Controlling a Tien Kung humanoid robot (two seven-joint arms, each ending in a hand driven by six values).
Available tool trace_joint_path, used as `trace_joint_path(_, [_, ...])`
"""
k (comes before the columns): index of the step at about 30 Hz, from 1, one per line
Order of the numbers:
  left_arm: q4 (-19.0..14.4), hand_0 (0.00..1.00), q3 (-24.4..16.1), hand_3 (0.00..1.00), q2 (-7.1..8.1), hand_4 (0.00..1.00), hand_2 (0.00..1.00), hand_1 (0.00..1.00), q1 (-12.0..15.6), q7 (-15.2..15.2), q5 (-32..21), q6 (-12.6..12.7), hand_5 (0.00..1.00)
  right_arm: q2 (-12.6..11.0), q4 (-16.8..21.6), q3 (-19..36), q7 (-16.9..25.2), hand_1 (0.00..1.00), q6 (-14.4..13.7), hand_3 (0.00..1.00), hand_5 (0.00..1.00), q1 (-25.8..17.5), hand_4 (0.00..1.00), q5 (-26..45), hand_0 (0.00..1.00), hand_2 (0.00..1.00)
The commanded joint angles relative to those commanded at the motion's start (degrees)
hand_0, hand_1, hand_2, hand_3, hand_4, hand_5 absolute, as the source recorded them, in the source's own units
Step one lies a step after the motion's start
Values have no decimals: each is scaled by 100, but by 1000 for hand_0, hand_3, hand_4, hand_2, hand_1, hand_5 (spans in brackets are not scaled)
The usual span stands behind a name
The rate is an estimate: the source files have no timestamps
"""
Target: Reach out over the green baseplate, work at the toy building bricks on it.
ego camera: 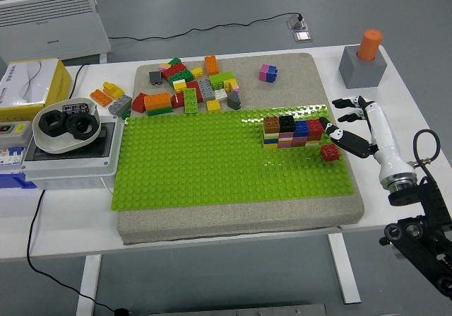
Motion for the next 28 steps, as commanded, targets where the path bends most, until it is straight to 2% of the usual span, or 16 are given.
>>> trace_joint_path(11, [0,705,-124,490,58,373,442,426,-42,-3,138,26,11,40,45,118,-6,508,14,622,381,45,763,-23,601,646])
trace_joint_path(18, [0,705,-266,488,74,374,442,425,-127,-62,210,89,23,54,71,-20,47,507,15,622,377,96,755,34,600,646])
trace_joint_path(19, [0,705,-279,484,75,364,440,424,-138,-61,236,91,50,56,71,-32,53,508,14,622,381,100,747,40,601,646])
trace_joint_path(28, [0,703,-290,488,66,364,448,427,-247,-30,499,68,50,-8,130,-86,118,508,22,624,380,166,744,34,602,645])
